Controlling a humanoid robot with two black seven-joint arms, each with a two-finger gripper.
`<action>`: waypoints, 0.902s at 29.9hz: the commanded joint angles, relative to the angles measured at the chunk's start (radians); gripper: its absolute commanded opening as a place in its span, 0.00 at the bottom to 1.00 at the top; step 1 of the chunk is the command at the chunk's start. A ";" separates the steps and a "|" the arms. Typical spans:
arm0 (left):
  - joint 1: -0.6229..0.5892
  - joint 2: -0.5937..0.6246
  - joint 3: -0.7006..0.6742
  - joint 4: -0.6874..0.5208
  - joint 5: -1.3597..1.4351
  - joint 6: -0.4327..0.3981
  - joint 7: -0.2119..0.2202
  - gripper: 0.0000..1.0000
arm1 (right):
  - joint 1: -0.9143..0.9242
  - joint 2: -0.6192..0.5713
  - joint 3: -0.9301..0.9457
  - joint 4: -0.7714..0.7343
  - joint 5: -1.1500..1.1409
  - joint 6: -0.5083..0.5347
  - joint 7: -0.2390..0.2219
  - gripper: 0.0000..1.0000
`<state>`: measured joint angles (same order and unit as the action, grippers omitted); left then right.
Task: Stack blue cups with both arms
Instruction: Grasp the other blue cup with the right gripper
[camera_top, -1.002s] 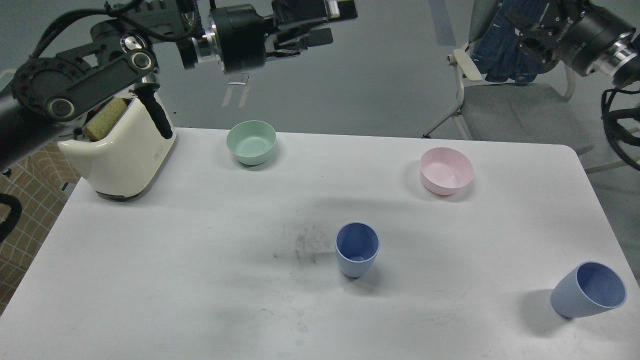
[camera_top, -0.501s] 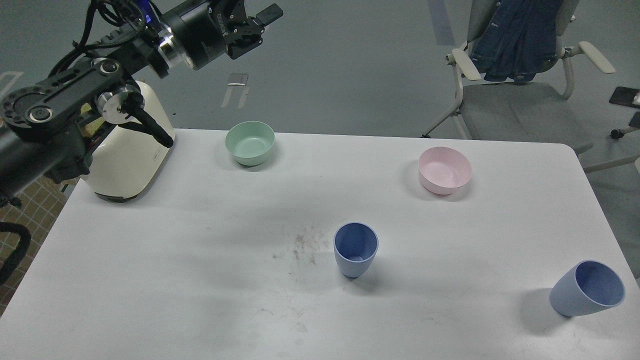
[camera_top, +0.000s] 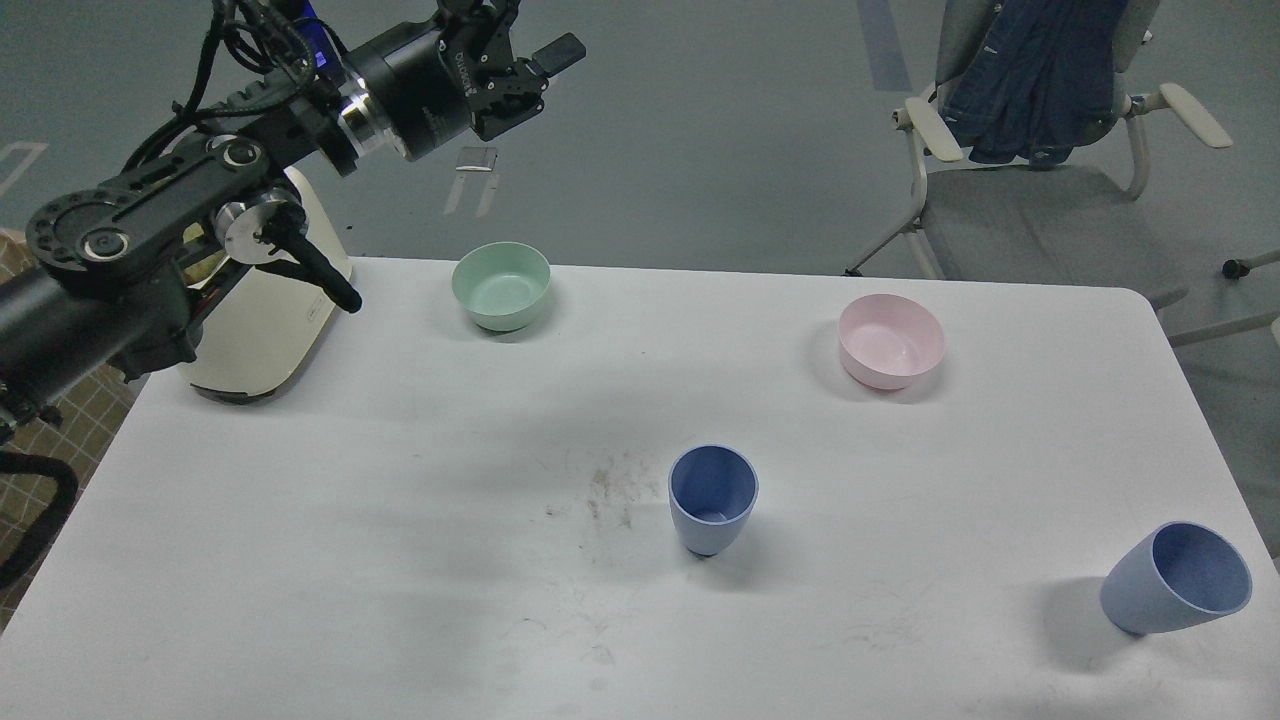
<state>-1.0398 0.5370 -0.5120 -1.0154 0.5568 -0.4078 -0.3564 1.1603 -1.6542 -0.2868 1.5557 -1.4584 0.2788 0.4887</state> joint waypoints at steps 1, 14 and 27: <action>0.001 0.000 -0.002 0.000 0.000 -0.002 0.001 0.97 | -0.001 0.039 -0.028 -0.031 -0.003 -0.003 0.000 1.00; 0.004 0.003 -0.002 -0.002 0.002 0.001 0.001 0.97 | -0.027 0.218 -0.098 -0.115 0.009 -0.010 0.000 0.91; 0.006 0.012 -0.002 -0.002 0.002 0.000 0.001 0.97 | -0.100 0.318 -0.097 -0.201 0.007 -0.026 0.000 0.50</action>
<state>-1.0345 0.5487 -0.5139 -1.0171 0.5584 -0.4079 -0.3559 1.0740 -1.3467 -0.3842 1.3588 -1.4497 0.2532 0.4887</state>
